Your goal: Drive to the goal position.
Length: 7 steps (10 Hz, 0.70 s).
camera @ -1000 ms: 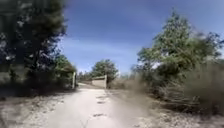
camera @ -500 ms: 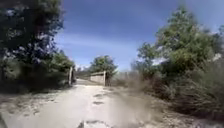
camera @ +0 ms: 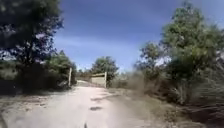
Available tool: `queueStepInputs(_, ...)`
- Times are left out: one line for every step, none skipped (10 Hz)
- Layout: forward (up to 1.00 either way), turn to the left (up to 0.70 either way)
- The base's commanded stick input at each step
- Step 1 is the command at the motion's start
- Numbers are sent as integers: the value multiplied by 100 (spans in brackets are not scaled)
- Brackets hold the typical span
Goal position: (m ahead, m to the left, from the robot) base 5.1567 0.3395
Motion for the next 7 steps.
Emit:
queueStepInputs(70,7)
queueStepInputs(70,0)
queueStepInputs(70,7)
queueStepInputs(70,30)
queueStepInputs(70,35)
queueStepInputs(70,35)
queueStepInputs(70,17)
